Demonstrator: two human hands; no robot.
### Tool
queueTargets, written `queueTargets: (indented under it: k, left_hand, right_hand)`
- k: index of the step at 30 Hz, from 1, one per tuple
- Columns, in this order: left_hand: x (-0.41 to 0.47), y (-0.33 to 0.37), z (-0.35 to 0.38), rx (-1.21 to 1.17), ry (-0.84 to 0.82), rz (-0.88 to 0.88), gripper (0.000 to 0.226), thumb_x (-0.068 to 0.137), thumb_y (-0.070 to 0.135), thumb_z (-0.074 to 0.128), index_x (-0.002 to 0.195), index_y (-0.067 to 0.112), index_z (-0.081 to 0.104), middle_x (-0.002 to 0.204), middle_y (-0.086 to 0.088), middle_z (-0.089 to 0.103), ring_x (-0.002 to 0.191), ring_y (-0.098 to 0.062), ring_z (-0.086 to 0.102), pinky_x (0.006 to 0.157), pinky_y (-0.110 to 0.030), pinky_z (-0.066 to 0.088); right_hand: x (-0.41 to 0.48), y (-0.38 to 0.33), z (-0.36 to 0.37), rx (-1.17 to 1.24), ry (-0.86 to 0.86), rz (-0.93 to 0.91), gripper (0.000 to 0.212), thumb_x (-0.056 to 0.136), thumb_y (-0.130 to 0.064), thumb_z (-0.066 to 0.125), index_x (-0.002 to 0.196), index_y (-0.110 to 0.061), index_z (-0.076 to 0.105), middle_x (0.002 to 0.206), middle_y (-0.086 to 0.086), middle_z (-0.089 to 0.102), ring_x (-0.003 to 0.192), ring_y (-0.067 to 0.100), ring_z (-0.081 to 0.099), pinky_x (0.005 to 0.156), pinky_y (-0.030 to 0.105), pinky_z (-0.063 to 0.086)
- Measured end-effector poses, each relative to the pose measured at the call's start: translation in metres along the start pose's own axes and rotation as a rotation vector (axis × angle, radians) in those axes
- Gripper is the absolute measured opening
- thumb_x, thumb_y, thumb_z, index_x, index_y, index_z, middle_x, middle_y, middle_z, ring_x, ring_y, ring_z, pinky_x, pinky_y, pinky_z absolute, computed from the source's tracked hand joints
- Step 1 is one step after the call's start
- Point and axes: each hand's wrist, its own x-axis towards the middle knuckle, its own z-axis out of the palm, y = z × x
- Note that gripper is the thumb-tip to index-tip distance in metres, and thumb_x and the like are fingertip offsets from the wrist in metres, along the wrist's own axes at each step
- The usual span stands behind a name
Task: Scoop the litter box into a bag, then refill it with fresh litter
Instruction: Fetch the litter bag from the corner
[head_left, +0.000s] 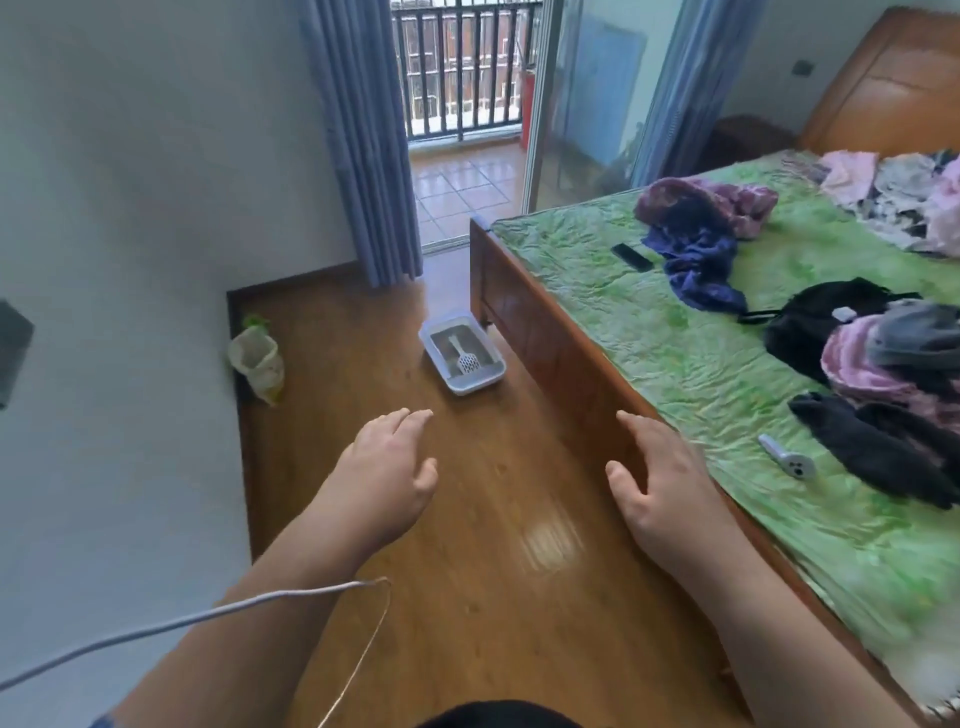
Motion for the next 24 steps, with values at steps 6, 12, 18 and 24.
queueTargets:
  k: [6,12,18,24]
  left_hand:
    - [0.039,-0.067,-0.015,-0.047,0.013,-0.073,0.058,0.098,0.035,0.047,0.153,0.027,0.029,0.159,0.001,0.03,0.147,-0.016,0.021,0.119,-0.033,0.02]
    - [0.109,-0.113,-0.014,-0.068,0.006,-0.173,0.058,0.098,0.039,0.045,0.153,0.03,0.025,0.159,0.004,0.028,0.148,-0.014,0.021,0.119,-0.036,0.023]
    - [0.215,-0.155,-0.035,-0.041,0.0,-0.235,0.058,0.099,0.039,0.044,0.153,0.032,0.024,0.16,0.005,0.026,0.148,-0.014,0.019,0.119,-0.035,0.022]
    - [0.334,-0.192,-0.067,-0.051,-0.014,-0.295,0.057,0.1,0.038,0.043,0.153,0.03,0.023,0.16,0.004,0.024,0.148,-0.015,0.018,0.118,-0.035,0.021]
  right_hand:
    - [0.07,-0.041,0.042,-0.039,-0.097,-0.05,0.056,0.097,-0.032,0.055,0.15,-0.026,0.038,0.152,-0.003,0.04,0.143,0.013,0.027,0.113,0.021,0.015]
    - [0.163,-0.065,0.082,-0.048,-0.187,-0.094,0.056,0.098,-0.034,0.053,0.151,-0.027,0.036,0.152,-0.005,0.039,0.144,0.01,0.024,0.113,0.022,0.016]
    - [0.299,-0.092,0.128,-0.025,-0.256,-0.134,0.057,0.098,-0.033,0.054,0.151,-0.026,0.036,0.153,-0.004,0.039,0.144,0.011,0.024,0.114,0.023,0.016]
    - [0.428,-0.133,0.163,-0.03,-0.347,-0.157,0.058,0.097,-0.034,0.055,0.151,-0.026,0.036,0.154,-0.004,0.037,0.145,0.011,0.022,0.117,0.025,0.016]
